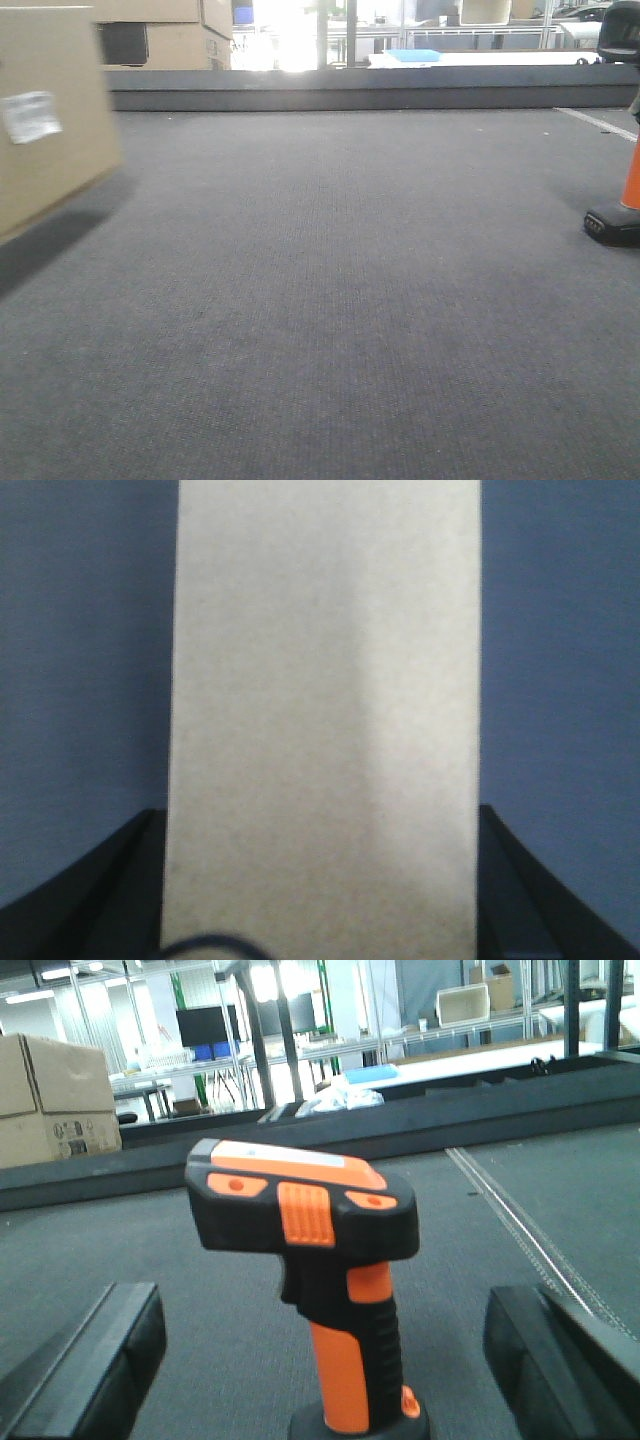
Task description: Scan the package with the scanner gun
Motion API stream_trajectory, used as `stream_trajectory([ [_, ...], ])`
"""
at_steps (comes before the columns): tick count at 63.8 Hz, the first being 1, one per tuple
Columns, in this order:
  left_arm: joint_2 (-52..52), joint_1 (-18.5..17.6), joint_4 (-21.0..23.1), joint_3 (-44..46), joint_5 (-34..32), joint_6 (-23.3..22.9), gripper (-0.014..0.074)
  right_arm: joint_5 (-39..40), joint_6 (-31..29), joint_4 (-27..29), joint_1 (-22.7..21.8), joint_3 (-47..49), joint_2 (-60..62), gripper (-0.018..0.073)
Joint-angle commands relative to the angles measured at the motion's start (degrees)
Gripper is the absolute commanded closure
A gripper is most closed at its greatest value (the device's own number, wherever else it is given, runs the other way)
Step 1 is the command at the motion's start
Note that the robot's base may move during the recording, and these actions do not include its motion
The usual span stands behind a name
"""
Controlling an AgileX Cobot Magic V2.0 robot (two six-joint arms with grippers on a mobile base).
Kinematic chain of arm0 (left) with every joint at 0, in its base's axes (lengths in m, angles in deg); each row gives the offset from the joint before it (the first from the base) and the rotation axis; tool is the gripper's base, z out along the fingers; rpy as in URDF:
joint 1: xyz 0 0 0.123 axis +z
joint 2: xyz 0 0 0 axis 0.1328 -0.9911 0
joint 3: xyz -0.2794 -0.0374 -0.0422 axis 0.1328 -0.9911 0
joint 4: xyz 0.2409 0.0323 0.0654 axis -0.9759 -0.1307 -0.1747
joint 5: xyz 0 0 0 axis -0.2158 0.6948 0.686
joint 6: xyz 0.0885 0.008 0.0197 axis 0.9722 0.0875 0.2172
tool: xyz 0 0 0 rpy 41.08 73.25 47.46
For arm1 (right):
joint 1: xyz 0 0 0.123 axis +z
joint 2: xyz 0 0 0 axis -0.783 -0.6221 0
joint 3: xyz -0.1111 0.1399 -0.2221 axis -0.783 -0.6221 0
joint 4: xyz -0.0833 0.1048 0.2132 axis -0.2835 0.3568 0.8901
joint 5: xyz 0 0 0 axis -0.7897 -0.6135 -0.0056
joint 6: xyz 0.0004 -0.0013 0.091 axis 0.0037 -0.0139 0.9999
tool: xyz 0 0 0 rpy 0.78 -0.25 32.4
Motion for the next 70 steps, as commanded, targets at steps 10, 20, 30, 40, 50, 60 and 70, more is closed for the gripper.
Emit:
stream_trajectory([
  [10, 0.82, 8.75, 4.79, -3.12, -2.52, 7.58, 0.0707, -7.47, -0.4, 0.74, -0.09, -0.14, 10.32, -0.0003],
  [20, 0.82, 9.28, 4.67, -4.07, -4.38, 8.81, 0.0707, -9.98, -0.4, 0.74, -0.09, -0.04, 12.99, -0.0001],
  [30, 0.82, 9.28, 3.15, -4.07, -6.37, 8.81, 0.0707, -9.98, -0.4, 0.74, -0.09, -0.04, 13.13, -0.0001],
  [40, 0.72, 9.28, 2.98, -4.17, -6.37, 8.81, 0.0707, -10.07, -0.4, 2.09, -0.09, -0.04, 13.15, -0.0001],
  [50, -0.41, 9.28, 2.26, -4.17, -5.87, 8.84, 0.0682, -10.07, -0.4, 2.24, -0.09, -0.04, 13.15, -0.0001],
  [60, -1.09, 9.28, 2.26, -4.17, -5.7, 8.84, 0.0405, -10.07, -0.4, 2.24, -0.09, -0.04, 13.15, -0.0001],
  [70, -1.09, 9.28, 2.56, -4.17, -5.7, 8.84, 0.0054, -10.07, -0.4, 2.24, -0.09, -0.04, 13.15, -0.0001],
])
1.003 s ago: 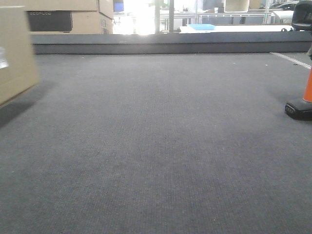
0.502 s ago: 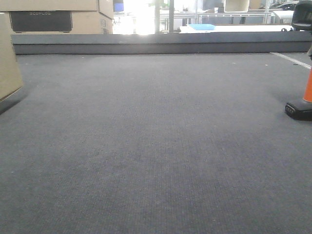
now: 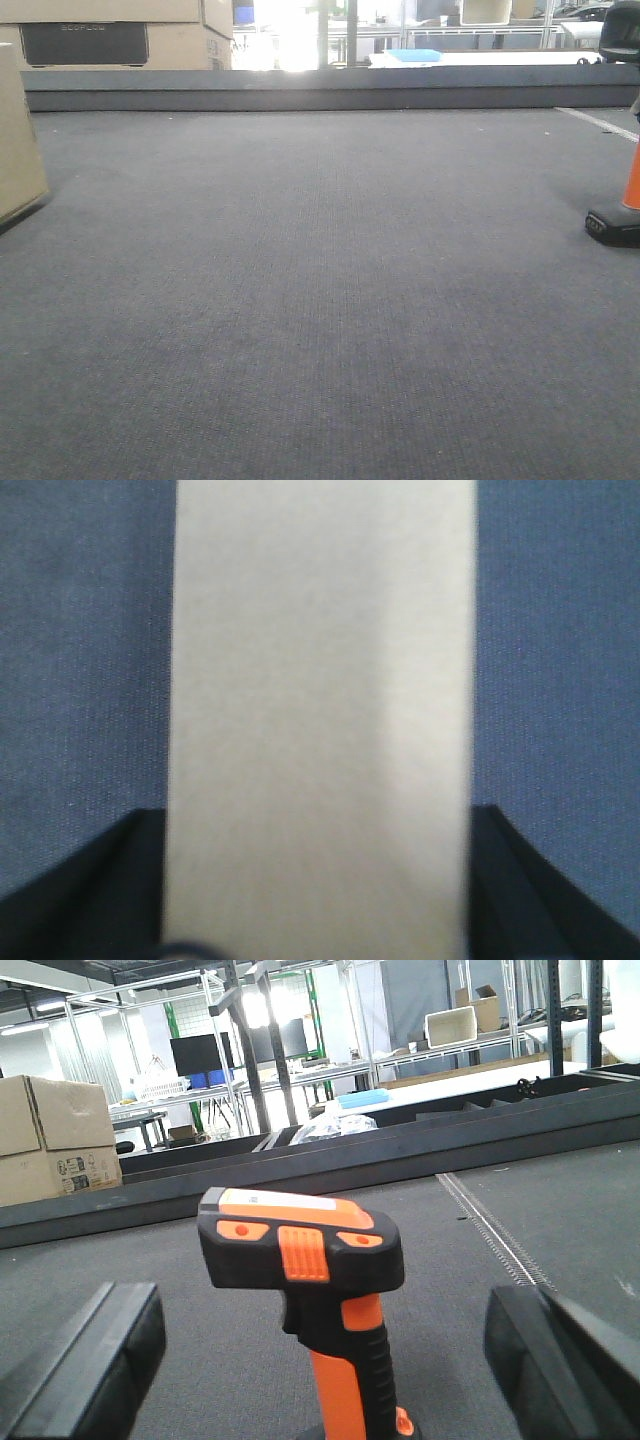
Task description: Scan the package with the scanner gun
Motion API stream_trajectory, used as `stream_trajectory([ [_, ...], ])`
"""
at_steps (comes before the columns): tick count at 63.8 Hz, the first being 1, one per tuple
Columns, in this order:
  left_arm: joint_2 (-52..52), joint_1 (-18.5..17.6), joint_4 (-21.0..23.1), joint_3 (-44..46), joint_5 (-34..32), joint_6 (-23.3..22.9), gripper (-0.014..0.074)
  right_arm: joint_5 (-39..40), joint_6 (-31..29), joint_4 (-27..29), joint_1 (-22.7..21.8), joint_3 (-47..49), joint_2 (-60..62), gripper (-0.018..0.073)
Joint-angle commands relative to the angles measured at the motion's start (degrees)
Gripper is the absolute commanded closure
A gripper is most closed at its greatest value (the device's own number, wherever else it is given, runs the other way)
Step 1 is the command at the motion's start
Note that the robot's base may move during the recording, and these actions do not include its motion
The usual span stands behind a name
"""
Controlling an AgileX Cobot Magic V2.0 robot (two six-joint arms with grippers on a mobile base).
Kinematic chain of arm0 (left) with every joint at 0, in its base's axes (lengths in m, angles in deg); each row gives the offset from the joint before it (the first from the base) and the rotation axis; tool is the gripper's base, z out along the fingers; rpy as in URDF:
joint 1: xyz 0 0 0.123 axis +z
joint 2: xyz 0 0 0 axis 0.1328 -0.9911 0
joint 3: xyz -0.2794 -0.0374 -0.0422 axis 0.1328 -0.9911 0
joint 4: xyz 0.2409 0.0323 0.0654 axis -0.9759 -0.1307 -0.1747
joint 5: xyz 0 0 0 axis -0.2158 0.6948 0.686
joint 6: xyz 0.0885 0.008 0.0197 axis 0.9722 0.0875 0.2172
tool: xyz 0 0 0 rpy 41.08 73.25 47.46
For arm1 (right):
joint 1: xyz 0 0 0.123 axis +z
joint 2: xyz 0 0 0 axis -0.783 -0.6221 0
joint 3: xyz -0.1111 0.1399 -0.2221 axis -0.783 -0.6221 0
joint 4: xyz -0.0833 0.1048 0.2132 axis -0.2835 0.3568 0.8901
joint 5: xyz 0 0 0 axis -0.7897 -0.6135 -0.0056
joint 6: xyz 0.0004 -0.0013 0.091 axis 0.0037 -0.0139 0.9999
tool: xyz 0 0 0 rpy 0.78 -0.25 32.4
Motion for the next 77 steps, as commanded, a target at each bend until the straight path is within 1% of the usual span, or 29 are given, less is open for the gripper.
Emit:
stream_trajectory([
  [1, 0.24, 0.19, 0.3, 0.14, -0.58, 0.02, 0.0028, 0.55, -0.31, 0.23, -0.09, -0.04, 0.33, -0.0001],
  [3, 0.24, 0.19, 0.3, 0.14, -0.58, 0.02, -0.0024, 0.55, -0.31, 0.23, -0.09, -0.04, 0.33, -0.0001],
  [4, 0.24, 0.19, 0.3, 0.14, -0.58, 0.02, -0.0027, 0.55, -0.31, 0.23, -0.09, -0.04, 0.33, -0.0001],
  [11, 0.24, 0.19, 0.3, 0.3, -0.04, -0.12, 0.0007, 0.55, -0.31, 0.23, -0.09, -0.04, 0.33, -0.0001],
  [20, 1.26, 0.19, 0.0, 3.38, 4.21, -0.12, 0.0029, -0.26, -0.31, 0.22, -0.09, 1.33, 0.33, -0.0001],
  [24, 2.74, 0.19, 0.0, 4.54, 4.77, -0.12, 0.0029, -1.21, -0.31, -1.31, -0.09, 2.94, 0.33, -0.0001],
  [30, 6.11, 0.19, 0.0, 5.06, 5.13, -0.56, 0.0029, -5.17, -0.31, -3.79, -0.09, 6.49, 0.33, -0.0001],
  [37, 10.53, 0.19, 0.0, 5.06, 6.84, -1.62, 0.0029, -11.19, -0.31, -3.79, -0.09, 10.28, 1.29, -0.0001],
  [44, 15.21, 0.19, 0.3, 5.06, 7.54, -2.0, 0.0032, -14.64, -0.31, -3.91, -0.09, 12.35, 3.26, 0.0002],
  [48, 18.39, 0.19, 0.3, 5.06, 7.54, -2.12, 0.0052, -16.2, -0.31, -3.85, -0.09, 12.81, 5.27, 0.0031],
  [52, 21.1, 0.19, 0.61, 5.06, 7.68, -2.12, 0.0098, -18.47, -0.31, -3.85, -0.09, 12.9, 7.2, 0.0089],
  [57, 24.16, 0.19, 0.92, 4.33, 7.68, -2.12, 0.0204, -24.05, -0.31, -3.85, -0.09, 13.01, 10.48, 0.0187],
  [62, 26.88, 0.19, 1.36, 3.13, 7.55, -2.12, 0.0358, -29.53, -0.31, -3.85, -0.09, 13.01, 13.63, 0.0326],
  [63, 27.57, 0.19, 1.38, 2.69, 7.26, -2.12, 0.0399, -31.02, -0.31, -3.85, -0.09, 13.01, 14.55, 0.0365],
  [66, 29.31, 0.19, 1.85, 1.51, 6.24, -2.12, 0.0484, -33.88, -0.31, -3.96, -0.09, 13.12, 16.46, 0.0445],
  [67, 30.09, 0.19, 2.24, 0.78, 5.45, -2.12, 0.0528, -35.06, -0.31, -4.09, -0.09, 13.12, 17.46, 0.0487],
  [69, 31.17, 0.19, 2.67, -0.27, 4.2, -2.12, 0.0587, -36.8, -0.31, -5.09, -0.09, 13.12, 18.8, 0.054],
  [70, 31.95, 0.19, 2.82, -1.13, 3.06, -2.12, 0.063, -37.33, -0.31, -6.18, -0.09, 13.12, 19.82, 0.058],
  [73, 33.41, 0.19, 3.48, -3.41, 0.07, -2.12, 0.0711, -39.08, -0.31, -8.9, -0.09, 13.12, 22.11, 0.0667],
  [75, 34.61, 0.19, 4.16, -5.22, -2.24, -2.12, 0.0706, -40.26, -0.31, -9.6, -0.09, 13.12, 23.63, 0.0721],
  [77, 35.95, 0.19, 4.65, -7.12, -4.53, -2.12, 0.0707, -41.77, -0.31, -9.6, -0.09, 13.23, 25.01, 0.0727],
])
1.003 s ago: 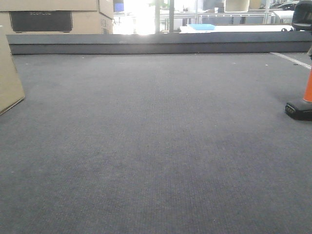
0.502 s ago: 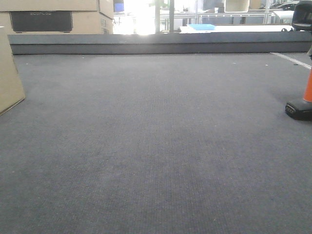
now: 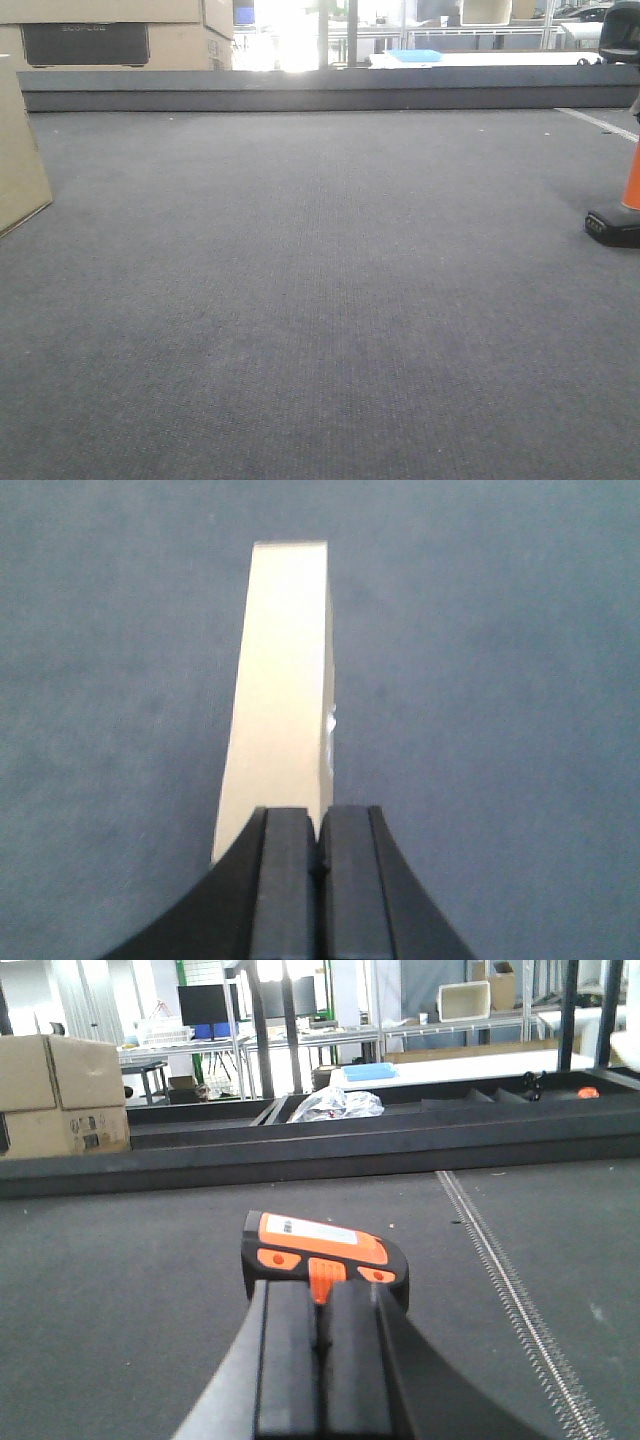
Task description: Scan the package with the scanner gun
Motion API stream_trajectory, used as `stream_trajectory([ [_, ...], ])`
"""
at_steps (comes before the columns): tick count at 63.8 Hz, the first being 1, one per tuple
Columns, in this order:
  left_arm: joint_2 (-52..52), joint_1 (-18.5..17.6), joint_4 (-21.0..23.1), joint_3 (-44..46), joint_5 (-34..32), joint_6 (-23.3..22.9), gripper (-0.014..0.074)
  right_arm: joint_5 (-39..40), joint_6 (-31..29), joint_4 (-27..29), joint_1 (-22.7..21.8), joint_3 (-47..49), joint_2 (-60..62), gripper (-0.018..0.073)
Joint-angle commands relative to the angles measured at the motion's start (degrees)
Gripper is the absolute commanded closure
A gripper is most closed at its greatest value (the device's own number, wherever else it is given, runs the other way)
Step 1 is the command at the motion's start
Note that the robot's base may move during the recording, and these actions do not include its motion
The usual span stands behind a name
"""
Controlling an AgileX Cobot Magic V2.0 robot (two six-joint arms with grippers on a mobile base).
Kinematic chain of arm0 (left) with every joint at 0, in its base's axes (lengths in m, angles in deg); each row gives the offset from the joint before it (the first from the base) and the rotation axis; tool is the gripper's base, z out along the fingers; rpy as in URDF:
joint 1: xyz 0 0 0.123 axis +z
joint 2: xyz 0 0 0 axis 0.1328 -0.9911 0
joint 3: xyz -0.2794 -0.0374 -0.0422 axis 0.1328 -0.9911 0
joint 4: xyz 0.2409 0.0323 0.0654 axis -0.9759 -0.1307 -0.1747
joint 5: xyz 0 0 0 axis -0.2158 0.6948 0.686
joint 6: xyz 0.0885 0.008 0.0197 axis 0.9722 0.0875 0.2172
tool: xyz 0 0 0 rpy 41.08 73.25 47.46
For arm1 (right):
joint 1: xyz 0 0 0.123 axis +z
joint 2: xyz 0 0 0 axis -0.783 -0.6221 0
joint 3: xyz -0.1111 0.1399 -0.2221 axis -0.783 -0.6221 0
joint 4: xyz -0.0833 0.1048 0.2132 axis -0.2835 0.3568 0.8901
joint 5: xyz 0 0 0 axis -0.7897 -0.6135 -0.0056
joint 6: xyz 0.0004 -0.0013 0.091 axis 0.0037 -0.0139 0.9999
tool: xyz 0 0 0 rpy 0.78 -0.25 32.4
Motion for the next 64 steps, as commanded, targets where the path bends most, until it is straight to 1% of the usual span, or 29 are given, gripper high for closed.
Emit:
stream_trajectory([
  [1, 3.21, 0.19, 1.97, -4.12, -6.77, -0.44, 0.0707, -4.05, -0.31, -2.36, -0.09, 0.65, 3.83, 0.0727],
  [6, 5.99, 0.19, 2.81, -8.95, -11.76, -0.44, 0.0707, -11.04, -0.31, -2.36, -0.09, 2.01, 6.05, 0.0727],
  [9, 7.53, 0.19, 3.56, -12.22, -14.96, -0.44, 0.0707, -16.6, -0.31, -2.48, -0.09, 3.49, 7.04, 0.0727],
  [12, 9.13, 0.19, 4.62, -16.19, -18.57, -0.44, 0.0707, -20.39, -0.31, -3.32, -0.09, 4.88, 7.81, 0.0727],
  [19, 14.13, 0.19, 8.42, -24.61, -30.88, -0.44, 0.0707, -24.08, -0.31, -3.58, -0.09, 7.42, 8.38, 0.0727],
  [23, 17.93, 0.19, 10.3, -28.64, -36.53, -0.44, 0.0707, -24.24, -0.31, -3.58, -0.09, 8.18, 8.38, 0.0727],
  [26, 20.22, 0.19, 11.05, -31.15, -38.89, -0.44, 0.0707, -24.24, -0.31, -3.58, -0.09, 8.55, 8.38, 0.0727],
  [33, 26.49, 0.19, 10.95, -35.29, -39.12, -0.44, 0.0707, -22.71, -0.31, -3.58, -0.09, 8.38, 8.75, 0.0727],
  [36, 28.95, 0.19, 10.7, -36.72, -38.04, -0.44, 0.0707, -22.59, -0.44, -3.58, -0.09, 8.38, 8.75, 0.0727],
  [44, 35.42, 0.19, 10.55, -39.55, -34.14, -0.44, 0.0707, -19.29, -0.46, -3.58, -0.09, 8.38, 8.91, 0.0727],
  [54, 42.37, 0.19, 10.55, -40.64, -32.89, -0.44, 0.0707, -19.68, -0.46, -3.58, -0.09, 8.38, 10.51, 0.0727],
  [64, 46.27, 0.19, 10.55, -40.64, -33.03, -0.44, 0.0707, -19.52, -0.46, -3.48, -0.09, 8.38, 12.7, 0.0727],
])
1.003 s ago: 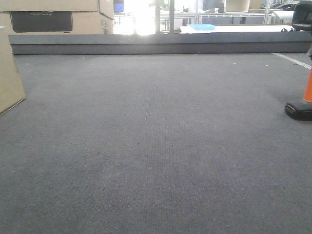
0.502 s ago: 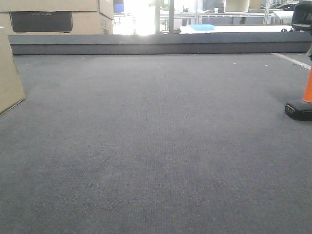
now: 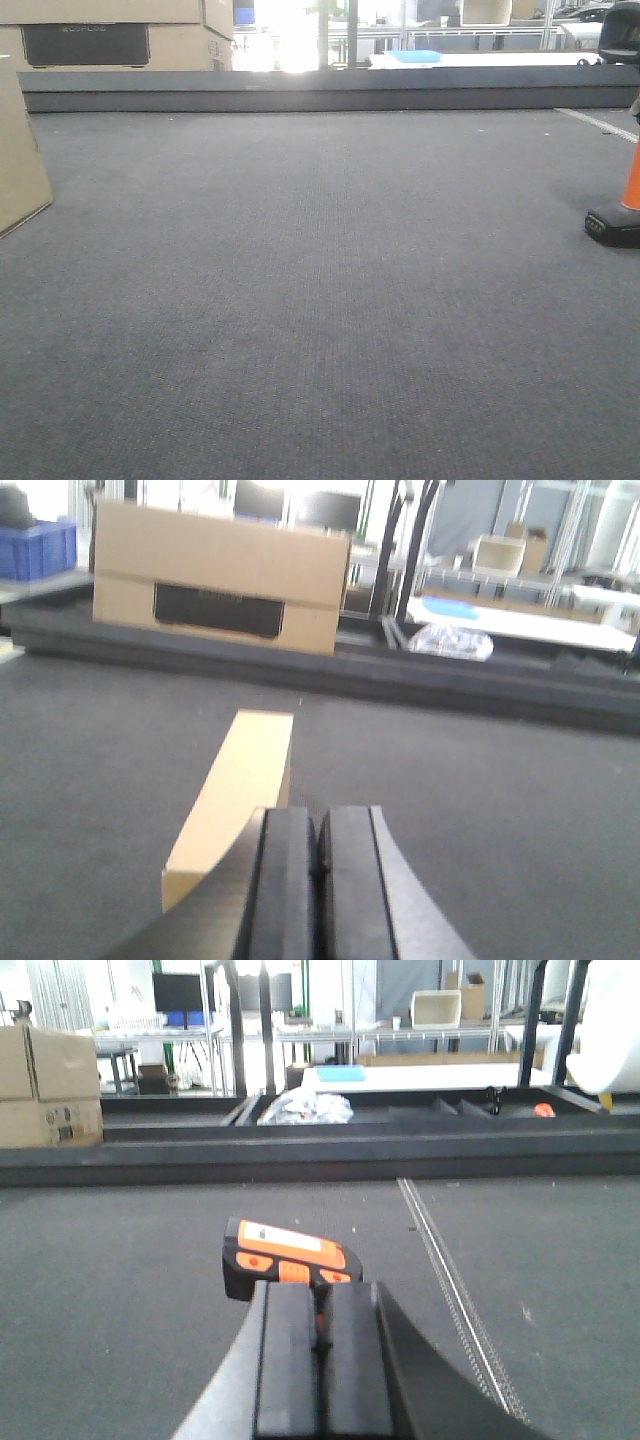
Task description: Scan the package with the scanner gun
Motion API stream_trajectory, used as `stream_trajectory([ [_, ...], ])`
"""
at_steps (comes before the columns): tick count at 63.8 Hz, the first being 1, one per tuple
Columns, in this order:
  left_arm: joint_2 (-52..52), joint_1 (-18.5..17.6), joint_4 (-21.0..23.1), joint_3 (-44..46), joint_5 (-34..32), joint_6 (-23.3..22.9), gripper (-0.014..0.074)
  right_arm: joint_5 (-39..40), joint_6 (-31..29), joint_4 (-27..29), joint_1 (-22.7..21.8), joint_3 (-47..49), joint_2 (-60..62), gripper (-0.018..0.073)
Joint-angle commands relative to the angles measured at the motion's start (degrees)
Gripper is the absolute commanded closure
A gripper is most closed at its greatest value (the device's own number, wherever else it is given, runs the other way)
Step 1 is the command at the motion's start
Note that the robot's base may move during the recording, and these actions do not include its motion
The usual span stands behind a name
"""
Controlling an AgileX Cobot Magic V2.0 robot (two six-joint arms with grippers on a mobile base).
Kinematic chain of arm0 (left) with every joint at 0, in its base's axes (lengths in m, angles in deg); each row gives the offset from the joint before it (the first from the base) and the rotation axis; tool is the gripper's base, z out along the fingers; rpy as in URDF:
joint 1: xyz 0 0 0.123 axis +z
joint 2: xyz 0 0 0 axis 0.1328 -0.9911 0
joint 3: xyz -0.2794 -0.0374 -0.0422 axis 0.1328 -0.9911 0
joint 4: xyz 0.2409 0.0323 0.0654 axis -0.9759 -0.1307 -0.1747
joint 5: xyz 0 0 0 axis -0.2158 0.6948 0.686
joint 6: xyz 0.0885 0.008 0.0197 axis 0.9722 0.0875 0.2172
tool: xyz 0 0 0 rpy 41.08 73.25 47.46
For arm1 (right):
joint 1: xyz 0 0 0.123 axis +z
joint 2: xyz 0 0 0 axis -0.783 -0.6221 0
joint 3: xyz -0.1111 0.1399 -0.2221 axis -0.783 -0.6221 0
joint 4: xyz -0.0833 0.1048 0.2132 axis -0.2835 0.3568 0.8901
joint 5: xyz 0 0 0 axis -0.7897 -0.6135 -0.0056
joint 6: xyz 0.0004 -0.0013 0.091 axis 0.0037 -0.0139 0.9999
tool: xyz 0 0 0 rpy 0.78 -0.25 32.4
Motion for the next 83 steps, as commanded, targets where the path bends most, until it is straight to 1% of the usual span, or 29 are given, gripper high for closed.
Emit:
stream_trajectory([
  [1, 1.86, 0.19, 0.36, -0.04, -0.75, -0.44, 0.0707, 1.27, -0.32, -0.68, -0.09, 0.33, 1.03, 0.0727],
  [44, 2.65, 0.19, 0.36, -0.04, -0.99, -0.44, 0.0707, 1.75, -0.32, -0.18, -0.09, 0.23, 1.15, 0.0727],
  [47, 2.65, 0.19, 0.36, -0.04, -0.99, -0.44, 0.0707, 1.88, -0.32, 1.07, -0.09, -0.28, 1.15, 0.0727],
  [50, 2.65, 0.19, 0.36, -0.04, -0.99, -0.44, 0.0707, 2.95, -0.55, 3.93, -0.09, -1.44, 1.39, 0.0727],
  [52, 2.65, 0.19, 0.36, -0.04, -0.99, -0.44, 0.0707, 4.01, -3.03, 4.84, -0.09, -2.77, 1.61, 0.0727],
  [55, 2.65, 0.19, 0.36, -0.04, -0.99, -0.44, 0.0707, 6.25, -10.73, 7.09, 0.02, -4.83, 2.33, 0.0727],
  [56, 2.65, 0.19, 0.36, -0.04, -0.99, -0.44, 0.0707, 7.43, -14.49, 9.16, 0.23, -5.93, 2.75, 0.0727],
  [59, 2.65, 0.19, 0.36, -0.04, -0.99, -0.44, 0.0707, 8.74, -20.98, 15.5, 0.86, -8.33, 3.84, 0.0727],
  [61, 2.65, 0.19, 0.36, -0.04, -0.99, -0.44, 0.0707, 8.74, -22.46, 17.5, 1.18, -9.67, 4.55, 0.0727],
  [67, 2.65, 0.19, 0.36, -0.04, -0.99, -0.44, 0.0707, 7.13, -22.15, 14.57, 1.99, -12.51, 7.33, 0.0727],
  [74, 2.65, 0.19, 0.36, -0.04, -0.99, -0.44, 0.0707, 9.98, -14.68, 10.56, 2.02, -16.36, 10.14, 0.0727],
  [76, 2.65, 0.19, 0.36, -0.04, -0.99, -0.44, 0.0707, 11.19, -13.95, 9.71, 2.02, -17.62, 10.57, 0.0727],
  [83, 2.65, 0.19, 0.36, -0.04, -0.99, -0.44, 0.0707, 14.57, -13.76, 9.71, 2.02, -21.9, 10.57, 0.0727],
])
